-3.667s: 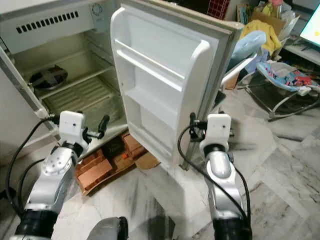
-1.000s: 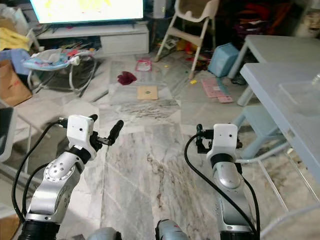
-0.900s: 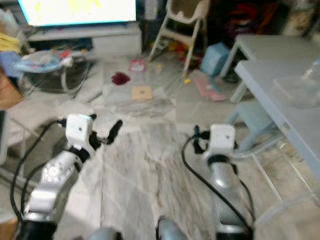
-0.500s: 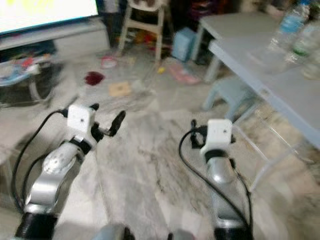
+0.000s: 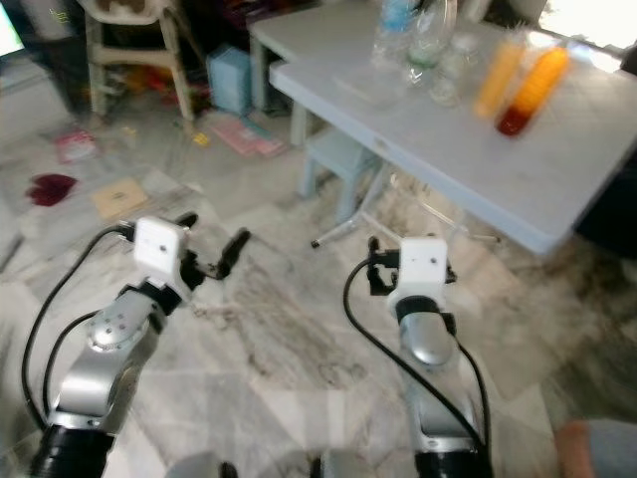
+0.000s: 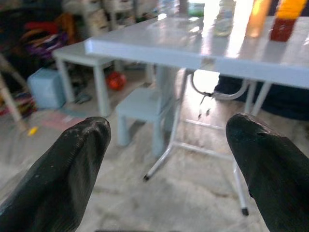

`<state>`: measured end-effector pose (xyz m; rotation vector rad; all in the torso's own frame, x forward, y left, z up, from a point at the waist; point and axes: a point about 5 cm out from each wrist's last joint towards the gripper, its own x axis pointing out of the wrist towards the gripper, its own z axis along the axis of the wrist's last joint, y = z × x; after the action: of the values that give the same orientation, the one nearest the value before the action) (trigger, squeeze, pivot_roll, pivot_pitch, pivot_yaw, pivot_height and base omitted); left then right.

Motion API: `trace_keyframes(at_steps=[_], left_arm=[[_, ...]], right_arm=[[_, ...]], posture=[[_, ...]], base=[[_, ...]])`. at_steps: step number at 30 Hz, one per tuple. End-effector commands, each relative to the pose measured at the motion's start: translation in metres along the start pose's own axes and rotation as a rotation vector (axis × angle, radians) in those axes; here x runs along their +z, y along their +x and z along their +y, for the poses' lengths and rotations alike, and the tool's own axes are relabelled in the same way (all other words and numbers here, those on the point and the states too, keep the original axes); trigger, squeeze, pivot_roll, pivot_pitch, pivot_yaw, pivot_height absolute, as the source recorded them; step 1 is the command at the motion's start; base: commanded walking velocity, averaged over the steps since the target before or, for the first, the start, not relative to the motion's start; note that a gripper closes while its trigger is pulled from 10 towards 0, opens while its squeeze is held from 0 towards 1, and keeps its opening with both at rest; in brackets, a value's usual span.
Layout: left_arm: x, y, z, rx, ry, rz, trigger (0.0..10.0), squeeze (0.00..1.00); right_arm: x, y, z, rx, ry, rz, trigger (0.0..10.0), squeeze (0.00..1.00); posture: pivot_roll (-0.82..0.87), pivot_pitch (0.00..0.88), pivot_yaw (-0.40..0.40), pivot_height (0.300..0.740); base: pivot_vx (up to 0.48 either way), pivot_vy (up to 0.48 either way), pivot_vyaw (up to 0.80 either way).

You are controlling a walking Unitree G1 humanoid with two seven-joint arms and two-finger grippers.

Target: Restocking fridge

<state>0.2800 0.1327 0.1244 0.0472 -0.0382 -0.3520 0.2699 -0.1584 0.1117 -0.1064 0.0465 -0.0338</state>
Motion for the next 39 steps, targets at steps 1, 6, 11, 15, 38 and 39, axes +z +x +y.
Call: trace_keyframes(at_steps=[1,6,11,15,38,39], left_arm=[[0.003,0.004,-0.002,0.017,0.018,-0.021,10.0,0.00],[0.000,0.004,0.007,0.077,0.051,0.001,10.0,0.00],[0.002,0.008,0.009,0.086,0.060,-0.006,10.0,0.00],[0.003,0.011,0.009,0.087,0.053,-0.013,10.0,0.00],[0.007,0.012,0.002,0.032,0.016,-0.041,10.0,0.00],[0.007,0.013,0.000,0.027,0.007,-0.040,10.0,0.00]], right_arm=[[0.001,0.000,-0.006,-0.020,-0.017,-0.005,10.0,0.00],[0.001,-0.004,-0.008,0.001,0.037,-0.013,10.0,0.00],[0.003,-0.003,-0.008,-0.003,0.041,-0.028,10.0,0.00],[0.005,-0.004,-0.009,-0.005,0.045,-0.035,10.0,0.00],[0.006,-0.005,-0.010,-0.011,0.065,-0.054,10.0,0.00],[0.006,-0.004,-0.010,-0.011,0.065,-0.055,10.0,0.00]], posture=[[-0.03,0.084,-0.009,0.740],[-0.04,0.071,-0.003,0.740],[-0.05,0.070,0.000,0.740],[-0.05,0.065,0.001,0.740],[-0.04,0.069,0.006,0.740],[-0.04,0.069,0.006,0.740]], base=[[0.480,0.000,-0.80],[0.454,0.052,0.00],[0.334,0.343,0.00],[0.322,0.356,0.00],[0.361,0.261,0.00],[0.472,0.000,0.00]])
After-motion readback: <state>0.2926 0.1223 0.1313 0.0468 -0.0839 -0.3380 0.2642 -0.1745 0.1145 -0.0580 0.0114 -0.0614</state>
